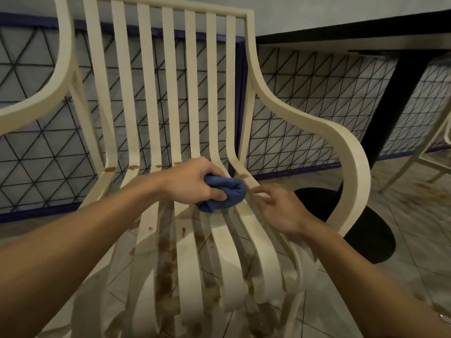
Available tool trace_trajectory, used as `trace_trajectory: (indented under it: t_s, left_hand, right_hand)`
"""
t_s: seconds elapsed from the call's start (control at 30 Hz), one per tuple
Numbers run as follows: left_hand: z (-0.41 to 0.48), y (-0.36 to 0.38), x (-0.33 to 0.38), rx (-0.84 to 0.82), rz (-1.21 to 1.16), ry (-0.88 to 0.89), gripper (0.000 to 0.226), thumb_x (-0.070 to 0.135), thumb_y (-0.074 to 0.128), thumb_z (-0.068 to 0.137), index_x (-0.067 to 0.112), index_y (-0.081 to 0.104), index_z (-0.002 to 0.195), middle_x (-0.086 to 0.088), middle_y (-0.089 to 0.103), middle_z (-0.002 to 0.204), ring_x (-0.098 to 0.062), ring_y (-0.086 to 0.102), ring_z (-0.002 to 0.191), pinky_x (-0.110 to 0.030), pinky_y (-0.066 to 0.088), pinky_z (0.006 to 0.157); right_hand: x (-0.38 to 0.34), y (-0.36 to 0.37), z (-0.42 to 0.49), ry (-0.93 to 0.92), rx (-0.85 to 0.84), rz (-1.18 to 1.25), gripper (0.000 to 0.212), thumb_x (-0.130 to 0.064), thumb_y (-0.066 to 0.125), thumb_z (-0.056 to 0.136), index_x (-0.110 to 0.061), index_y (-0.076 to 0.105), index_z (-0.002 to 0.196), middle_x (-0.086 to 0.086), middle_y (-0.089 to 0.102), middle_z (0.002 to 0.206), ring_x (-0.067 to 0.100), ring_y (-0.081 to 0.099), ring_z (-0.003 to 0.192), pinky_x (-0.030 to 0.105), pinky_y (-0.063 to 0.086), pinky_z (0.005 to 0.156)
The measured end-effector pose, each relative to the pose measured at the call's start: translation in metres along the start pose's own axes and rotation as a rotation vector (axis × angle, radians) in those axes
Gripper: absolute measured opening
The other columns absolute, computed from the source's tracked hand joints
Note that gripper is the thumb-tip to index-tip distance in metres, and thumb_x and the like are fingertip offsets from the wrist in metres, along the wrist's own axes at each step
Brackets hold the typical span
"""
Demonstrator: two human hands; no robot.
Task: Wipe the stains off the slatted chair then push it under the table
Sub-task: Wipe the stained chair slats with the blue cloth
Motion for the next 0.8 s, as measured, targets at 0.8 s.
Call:
trace_trajectory:
  t_s: [0.8]
  left_hand:
    - [-0.026, -0.100, -0.056, 0.478, -0.785, -0.870, 0.010, 0.014, 0.064, 0.093, 0.016, 0.063, 0.102, -0.007, 0.066, 0.075, -0.008, 0.063, 0.053, -0.018, 0.047, 0.046]
  right_hand:
    - [-0.114, -0.022, 0.099, 0.235, -0.503, -0.184, 0.030, -0.012, 0.052, 0.097, -0.016, 0.059, 0.126, 0.003, 0.054, 0.129, 0.020, 0.052, 0.118, 0.026, 0.042, 0.097]
Point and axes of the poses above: each hand's wrist, its own z-axis towards the middle knuckle, its own y-axis out of the palm, x = y × z, the point moved 3 cm from there along z, towards the middle knuckle
